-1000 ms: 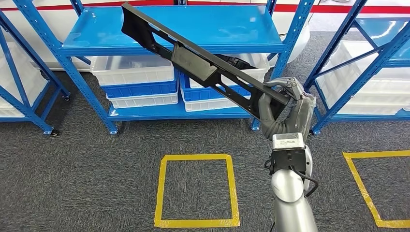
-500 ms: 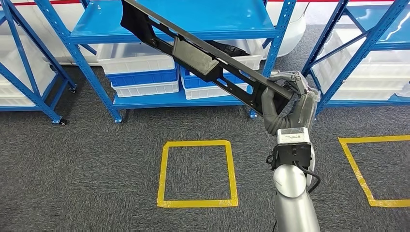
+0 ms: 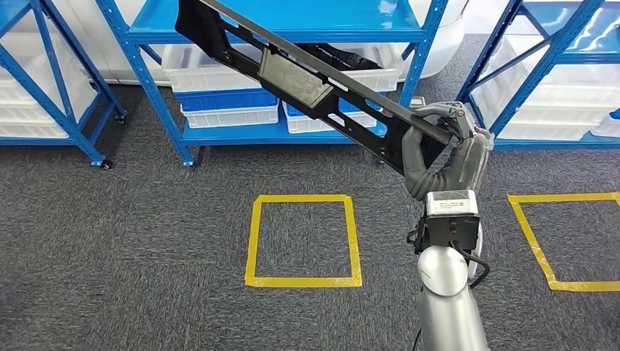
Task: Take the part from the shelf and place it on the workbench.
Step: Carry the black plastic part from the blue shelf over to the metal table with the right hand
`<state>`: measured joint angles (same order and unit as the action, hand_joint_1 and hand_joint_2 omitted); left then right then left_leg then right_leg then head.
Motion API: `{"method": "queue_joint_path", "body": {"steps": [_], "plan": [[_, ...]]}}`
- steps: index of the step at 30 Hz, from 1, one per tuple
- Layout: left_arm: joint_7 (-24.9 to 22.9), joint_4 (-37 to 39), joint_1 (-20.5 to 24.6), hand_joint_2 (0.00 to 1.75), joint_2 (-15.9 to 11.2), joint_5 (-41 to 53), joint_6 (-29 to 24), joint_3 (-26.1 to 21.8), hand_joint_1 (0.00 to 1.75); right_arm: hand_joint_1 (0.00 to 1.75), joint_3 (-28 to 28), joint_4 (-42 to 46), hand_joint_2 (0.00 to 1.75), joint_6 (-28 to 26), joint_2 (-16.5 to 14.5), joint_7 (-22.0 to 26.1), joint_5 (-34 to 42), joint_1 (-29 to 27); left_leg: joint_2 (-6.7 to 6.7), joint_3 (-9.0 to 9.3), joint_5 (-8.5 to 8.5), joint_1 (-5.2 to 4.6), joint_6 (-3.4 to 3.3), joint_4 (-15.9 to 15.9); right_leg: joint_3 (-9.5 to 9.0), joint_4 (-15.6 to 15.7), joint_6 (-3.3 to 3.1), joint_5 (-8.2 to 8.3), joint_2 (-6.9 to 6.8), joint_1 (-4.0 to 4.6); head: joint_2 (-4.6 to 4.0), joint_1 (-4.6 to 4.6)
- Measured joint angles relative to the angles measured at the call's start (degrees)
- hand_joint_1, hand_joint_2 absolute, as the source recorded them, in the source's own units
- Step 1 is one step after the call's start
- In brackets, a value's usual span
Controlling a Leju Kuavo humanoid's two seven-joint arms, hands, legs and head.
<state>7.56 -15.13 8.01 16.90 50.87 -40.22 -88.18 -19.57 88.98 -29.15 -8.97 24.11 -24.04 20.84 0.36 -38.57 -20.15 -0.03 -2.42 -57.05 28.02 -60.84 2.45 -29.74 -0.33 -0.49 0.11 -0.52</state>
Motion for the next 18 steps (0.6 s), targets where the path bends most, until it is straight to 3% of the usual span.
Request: {"method": "queue_joint_path", "body": {"steps": [1, 2, 4, 5, 6, 8, 9, 10, 11, 12, 13, 15, 16, 18], "plan": [[-0.5, -0.3, 0.0, 1.75, 0.2, 0.1, 0.0, -0.1, 0.00, 1.75, 0.0, 0.0, 1.75, 0.2, -0.1, -0.1, 0.2, 0.4, 0.01, -0.29, 0.78, 0.02, 0.37, 0.1, -1.98, 3.4, -0.57, -0.94, 0.07, 0.16, 0.00, -0.05], [-1.2, -0.7, 0.0, 1.75, 0.5, 0.2, 0.0, -0.2, 0.00, 1.75, 0.0, -0.1, 1.75, 0.4, -0.3, -0.1, 0.4, 0.8, 0.05, -0.51, 1.56, 0.05, 0.80, 0.4, -2.75, 5.2, -1.12, -1.47, 0.11, 0.38, 0.00, -0.13], [-2.6, -1.9, -0.2, 1.75, 1.1, 0.5, 0.0, -0.4, 0.00, 1.75, 0.0, -0.5, 1.75, 0.9, -0.6, -0.2, 0.9, 1.7, -0.01, -0.88, 2.31, 0.36, 1.61, 0.8, -1.71, 5.6, -2.03, -0.42, 0.09, 0.31, 0.00, -0.17], [-3.2, -2.5, -0.3, 1.75, 1.5, 0.7, 0.0, -0.5, 0.00, 1.75, 0.0, -0.7, 1.75, 1.1, -0.8, -0.3, 1.1, 2.1, -0.14, -1.28, 1.03, 0.46, 1.99, 0.3, -1.10, 5.6, -2.53, 0.34, 0.02, 0.19, 0.00, -0.27], [-3.6, -3.0, -0.4, 1.75, 1.8, 0.8, 0.0, -0.6, 0.00, 1.75, -0.1, -1.0, 1.75, 1.3, -1.1, -0.4, 1.2, 2.4, -0.27, -1.88, -1.60, 0.55, 2.35, -1.5, -0.35, 5.7, -2.93, 1.22, -0.05, 0.01, 0.00, -0.38], [-3.9, -3.9, -0.5, 1.75, 2.2, 0.9, 0.0, -0.7, 0.00, 1.75, -0.1, -1.7, 1.75, 1.6, -1.5, -0.6, 1.5, 3.3, -0.39, -3.46, -8.42, 0.66, 2.99, -8.3, 1.31, 5.6, -3.39, 2.91, -0.13, 0.01, 0.00, -0.63], [-3.9, -4.2, -0.5, 1.75, 2.3, 0.8, 0.0, -0.8, 0.00, 1.75, -0.2, -2.1, 1.75, 1.6, -1.6, -0.6, 1.6, 3.7, -0.39, -4.03, -10.43, 0.67, 3.23, -12.2, 2.25, 5.5, -3.42, 3.76, -0.14, 0.07, 0.00, -0.66], [-3.8, -4.5, -0.5, 1.75, 2.4, 0.6, 0.0, -0.8, 0.00, 1.75, -0.2, -2.5, 1.75, 1.7, -1.6, -0.6, 1.8, 4.2, -0.40, -4.11, -10.68, 0.67, 3.34, -15.0, 3.28, 5.3, -3.37, 4.57, -0.15, 0.13, 0.00, -0.66], [-3.8, -4.8, -0.5, 1.75, 2.5, 0.4, 0.0, -0.8, 0.00, 1.75, -0.1, -2.9, 1.75, 1.7, -1.6, -0.6, 2.0, 4.5, -0.39, -3.40, -9.62, 0.67, 3.34, -16.3, 4.41, 5.1, -3.26, 5.28, -0.16, 0.16, 0.00, -0.67], [-3.7, -5.0, -0.5, 1.75, 2.5, 0.2, 0.0, -0.8, 0.00, 1.75, -0.1, -3.3, 1.75, 1.8, -1.6, -0.6, 2.1, 4.8, -0.40, -1.65, -7.95, 0.67, 3.21, -15.6, 5.56, 4.8, -3.12, 5.91, -0.17, 0.18, 0.00, -0.68], [-3.6, -5.2, -0.5, 1.75, 2.5, 0.0, 0.0, -0.8, 0.00, 1.75, -0.1, -3.5, 1.75, 1.8, -1.6, -0.6, 2.3, 5.1, -0.43, 1.15, -6.79, 0.66, 2.98, -13.0, 6.56, 4.4, -2.93, 6.45, -0.18, 0.18, 0.00, -0.69], [-3.5, -5.4, -0.5, 1.75, 2.6, -0.1, 0.0, -0.8, 0.00, 1.75, 0.0, -3.9, 1.75, 2.0, -1.7, -0.6, 2.6, 5.8, -0.50, 7.50, -7.69, 0.47, 2.29, -4.9, 7.97, 3.7, -2.44, 7.39, -0.21, 0.33, 0.00, -0.68], [-3.5, -5.6, -0.4, 1.75, 2.7, -0.2, 0.0, -0.8, 0.00, 1.75, 0.0, -4.1, 1.75, 2.1, -1.7, -0.6, 2.8, 6.1, -0.55, 9.46, -8.74, 0.30, 1.87, -1.9, 8.27, 3.6, -2.11, 7.87, -0.28, 0.38, 0.00, -0.65], [-3.4, -5.7, -0.4, 1.75, 2.8, -0.2, 0.0, -0.8, 0.00, 1.75, 0.1, -4.6, 1.75, 2.2, -1.8, -0.6, 3.1, 6.7, -0.53, 10.06, -9.15, -0.06, 0.90, 0.3, 8.55, 3.8, -1.33, 8.97, -0.47, 0.35, 0.00, -0.67]]}}
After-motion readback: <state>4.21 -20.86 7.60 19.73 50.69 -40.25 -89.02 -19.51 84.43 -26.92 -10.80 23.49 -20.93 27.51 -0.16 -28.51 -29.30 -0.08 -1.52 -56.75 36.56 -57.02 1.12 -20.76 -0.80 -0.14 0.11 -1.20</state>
